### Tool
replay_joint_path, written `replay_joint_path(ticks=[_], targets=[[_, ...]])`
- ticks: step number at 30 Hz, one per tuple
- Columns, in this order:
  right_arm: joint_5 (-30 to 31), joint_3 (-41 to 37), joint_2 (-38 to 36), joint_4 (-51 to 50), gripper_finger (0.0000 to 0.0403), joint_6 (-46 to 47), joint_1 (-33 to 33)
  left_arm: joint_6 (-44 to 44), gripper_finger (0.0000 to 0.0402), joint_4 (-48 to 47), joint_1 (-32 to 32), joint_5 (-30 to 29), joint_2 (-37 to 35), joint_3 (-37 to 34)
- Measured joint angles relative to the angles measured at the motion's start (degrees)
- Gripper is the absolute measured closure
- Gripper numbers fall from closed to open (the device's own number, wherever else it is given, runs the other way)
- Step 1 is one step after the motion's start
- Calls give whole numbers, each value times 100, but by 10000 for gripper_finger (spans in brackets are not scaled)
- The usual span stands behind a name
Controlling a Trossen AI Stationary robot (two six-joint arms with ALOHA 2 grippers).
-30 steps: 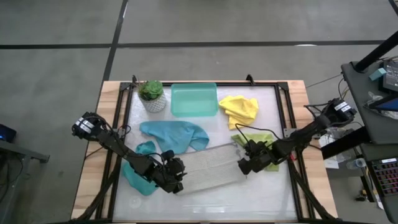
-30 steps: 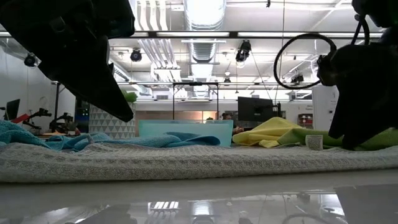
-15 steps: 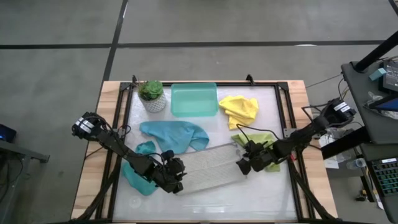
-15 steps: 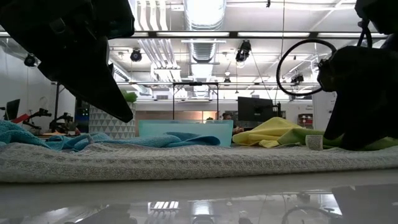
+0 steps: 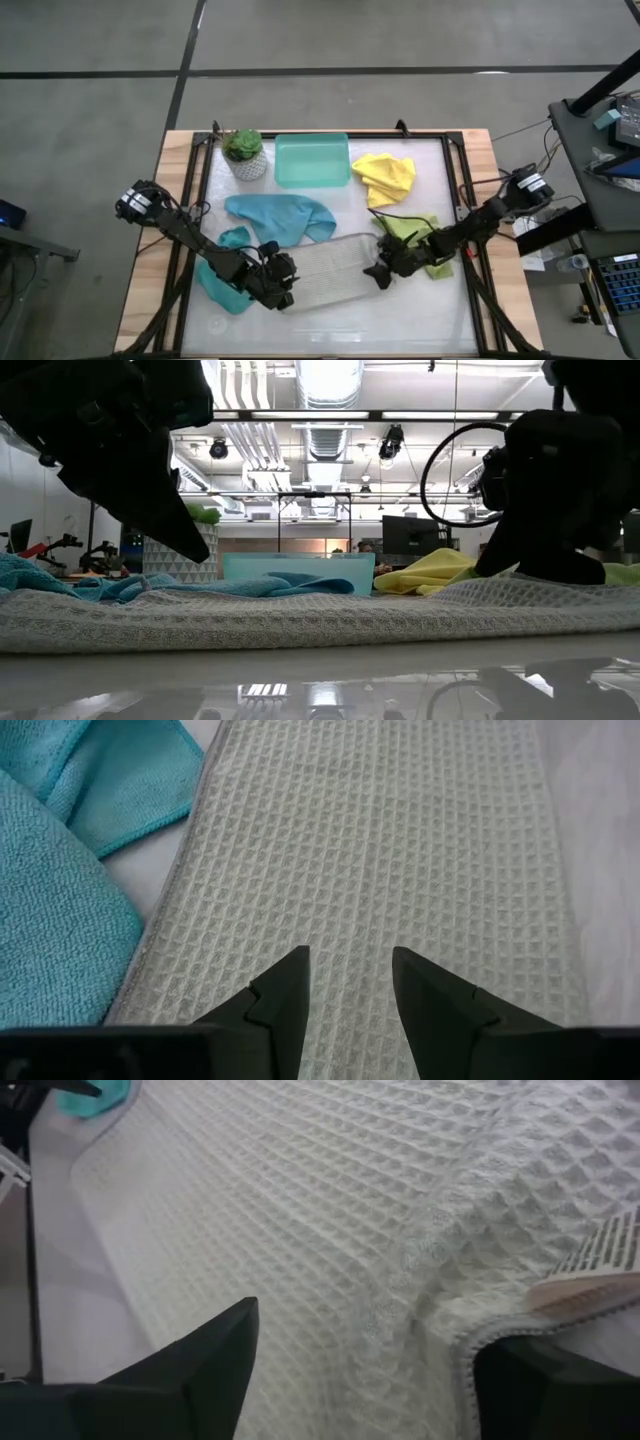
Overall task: Fold microfiber towels
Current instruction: Fold the gray microfiber cloth
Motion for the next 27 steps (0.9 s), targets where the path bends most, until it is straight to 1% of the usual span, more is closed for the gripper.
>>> replay_joint_path(ticks=[10,18,20,23,27], targets=[[-8,-12,-365,-159,255,-226,-77,3,272,-3,-2,0,0,0],[22,-9,-421,-152,356,-441,-77,7,272,-8,-3,9,0,-2],[28,-9,-455,-150,380,-527,-77,7,272,-8,-7,107,-9,-2],[24,-6,-607,-256,390,-590,-99,9,272,-16,-15,325,-106,2],[28,28,-1084,-1084,391,-586,-186,50,272,-32,-73,632,-217,7]])
